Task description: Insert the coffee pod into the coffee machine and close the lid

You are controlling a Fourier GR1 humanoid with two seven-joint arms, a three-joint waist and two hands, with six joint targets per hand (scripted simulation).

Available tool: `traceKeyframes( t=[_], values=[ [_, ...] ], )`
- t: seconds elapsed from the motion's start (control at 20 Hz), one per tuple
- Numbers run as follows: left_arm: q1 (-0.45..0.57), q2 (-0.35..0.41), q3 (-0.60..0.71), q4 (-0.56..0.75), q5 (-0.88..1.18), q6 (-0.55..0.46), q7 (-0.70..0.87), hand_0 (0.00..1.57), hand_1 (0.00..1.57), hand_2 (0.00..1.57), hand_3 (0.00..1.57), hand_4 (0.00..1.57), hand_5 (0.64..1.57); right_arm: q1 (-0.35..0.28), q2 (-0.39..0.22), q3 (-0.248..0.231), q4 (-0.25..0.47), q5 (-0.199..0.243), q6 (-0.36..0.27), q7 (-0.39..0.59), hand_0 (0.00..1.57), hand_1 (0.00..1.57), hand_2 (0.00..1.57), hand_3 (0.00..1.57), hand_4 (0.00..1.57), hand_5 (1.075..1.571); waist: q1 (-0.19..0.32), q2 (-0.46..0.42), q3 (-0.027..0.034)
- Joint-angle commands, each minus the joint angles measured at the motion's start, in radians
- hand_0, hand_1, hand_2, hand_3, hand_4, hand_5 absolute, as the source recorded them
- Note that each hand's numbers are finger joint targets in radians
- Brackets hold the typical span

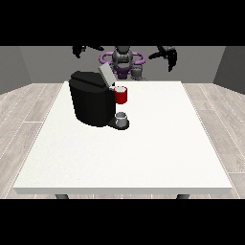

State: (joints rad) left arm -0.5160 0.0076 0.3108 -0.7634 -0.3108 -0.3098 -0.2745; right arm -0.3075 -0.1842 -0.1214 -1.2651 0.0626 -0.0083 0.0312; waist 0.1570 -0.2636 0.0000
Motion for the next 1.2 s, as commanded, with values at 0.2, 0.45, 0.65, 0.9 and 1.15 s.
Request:
traceKeyframes(
  t=[0.2, 0.45, 0.65, 0.9, 1.15],
  values=[
    [0.063, -0.007, -0.09, -0.176, 0.102, 0.025, 0.053, 0.0, 0.0, 0.0, 0.0, 0.39, 1.571, -0.141, 0.011, -0.059, 0.068, -0.075, -0.001, 0.063, 0.0, 0.0, 0.0, 0.0, 0.0, 1.571, 0.026, 0.09, 0.0002],
    [0.107, -0.008, -0.186, -0.309, 0.14, 0.036, 0.102, 0.0, 0.0, 0.0, 0.0, 0.36, 1.571, -0.181, -0.008, -0.12, 0.182, -0.12, 0.002, 0.031, 0.0, 0.0, 0.0, 0.0, 0.1, 1.571, 0.085, 0.136, 0.0005],
    [0.152, 0.021, -0.152, -0.381, 0.162, 0.027, 0.147, 0.0, 0.0, 0.0, 0.0, 0.32, 1.571, -0.2, 0.038, -0.067, 0.172, -0.118, -0.003, 0.085, 0.0, 0.0, 0.0, 0.0, 0.07, 1.571, 0.035, 0.152, 0.0002],
    [0.237, -0.007, -0.254, -0.512, 0.164, 0.123, 0.152, 0.0, 0.0, 0.0, 0.0, 0.37, 1.571, -0.258, 0.028, -0.057, 0.219, -0.108, -0.002, 0.065, 0.0, 0.0, 0.0, 0.0, 0.0, 1.571, 0.031, 0.195, 0.0002],
    [0.232, 0.035, -0.172, -0.557, 0.187, 0.094, 0.172, 0.0, 0.0, 0.0, 0.0, 0.36, 1.571, -0.275, 0.021, -0.018, 0.207, -0.095, 0.046, 0.017, 0.0, 0.0, 0.0, 0.0, 0.0, 1.571, -0.015, 0.246, 0.0001]
  ],
)
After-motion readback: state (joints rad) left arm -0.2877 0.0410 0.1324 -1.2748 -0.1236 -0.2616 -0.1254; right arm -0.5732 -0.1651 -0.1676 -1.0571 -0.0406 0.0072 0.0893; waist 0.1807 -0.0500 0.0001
